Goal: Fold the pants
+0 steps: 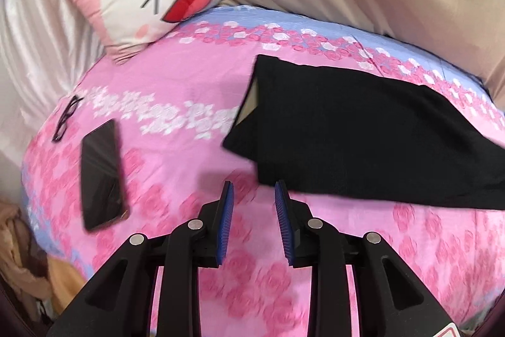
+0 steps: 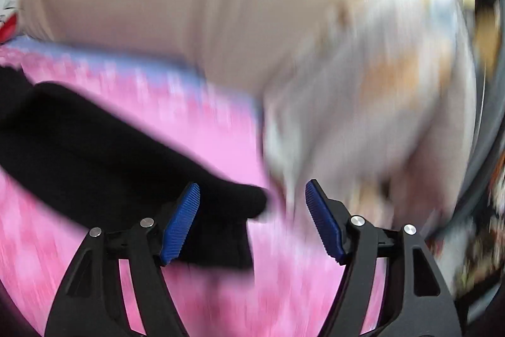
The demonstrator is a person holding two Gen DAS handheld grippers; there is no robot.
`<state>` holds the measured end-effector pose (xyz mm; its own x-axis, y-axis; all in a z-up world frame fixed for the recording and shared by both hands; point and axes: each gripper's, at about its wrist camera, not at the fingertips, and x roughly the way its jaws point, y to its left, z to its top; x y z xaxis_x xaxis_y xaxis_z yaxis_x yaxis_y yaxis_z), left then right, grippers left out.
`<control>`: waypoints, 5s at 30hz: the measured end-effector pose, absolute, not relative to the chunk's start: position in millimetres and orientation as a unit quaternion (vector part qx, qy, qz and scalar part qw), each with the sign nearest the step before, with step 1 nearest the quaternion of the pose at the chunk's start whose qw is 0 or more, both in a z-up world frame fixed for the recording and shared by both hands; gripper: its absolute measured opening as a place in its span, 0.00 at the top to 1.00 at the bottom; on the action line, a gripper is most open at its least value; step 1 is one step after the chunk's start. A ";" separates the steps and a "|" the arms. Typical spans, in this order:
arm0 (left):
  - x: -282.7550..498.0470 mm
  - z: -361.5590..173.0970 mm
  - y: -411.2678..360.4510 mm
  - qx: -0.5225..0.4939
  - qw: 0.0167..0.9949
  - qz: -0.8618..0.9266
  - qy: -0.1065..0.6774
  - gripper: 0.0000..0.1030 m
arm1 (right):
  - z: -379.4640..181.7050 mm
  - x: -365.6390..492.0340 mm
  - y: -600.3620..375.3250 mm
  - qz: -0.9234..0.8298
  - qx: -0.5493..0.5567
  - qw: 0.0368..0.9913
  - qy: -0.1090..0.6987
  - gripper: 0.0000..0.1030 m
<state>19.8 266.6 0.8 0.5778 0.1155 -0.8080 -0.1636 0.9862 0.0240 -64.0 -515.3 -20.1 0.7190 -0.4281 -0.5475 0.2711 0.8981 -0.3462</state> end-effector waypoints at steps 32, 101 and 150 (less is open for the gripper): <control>67.6 -41.3 234.5 -0.040 0.881 0.090 0.463 0.24 | -17.2 -27.6 -524.2 -0.201 0.067 0.916 0.341 0.66; 81.9 -41.8 187.9 0.033 0.880 0.131 0.456 0.25 | -61.3 264.1 -53.5 0.118 -0.062 0.905 0.403 0.30; 48.5 -15.1 -125.2 0.151 0.910 -0.023 0.384 0.19 | -49.8 -71.6 -509.1 -0.271 0.232 0.873 0.332 0.26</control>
<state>48.5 -125.2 -15.1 0.7034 0.0744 -0.7069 0.1578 0.9533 0.2574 -71.6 -509.1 -49.8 0.6329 -0.3196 -0.7052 0.6278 0.7449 0.2259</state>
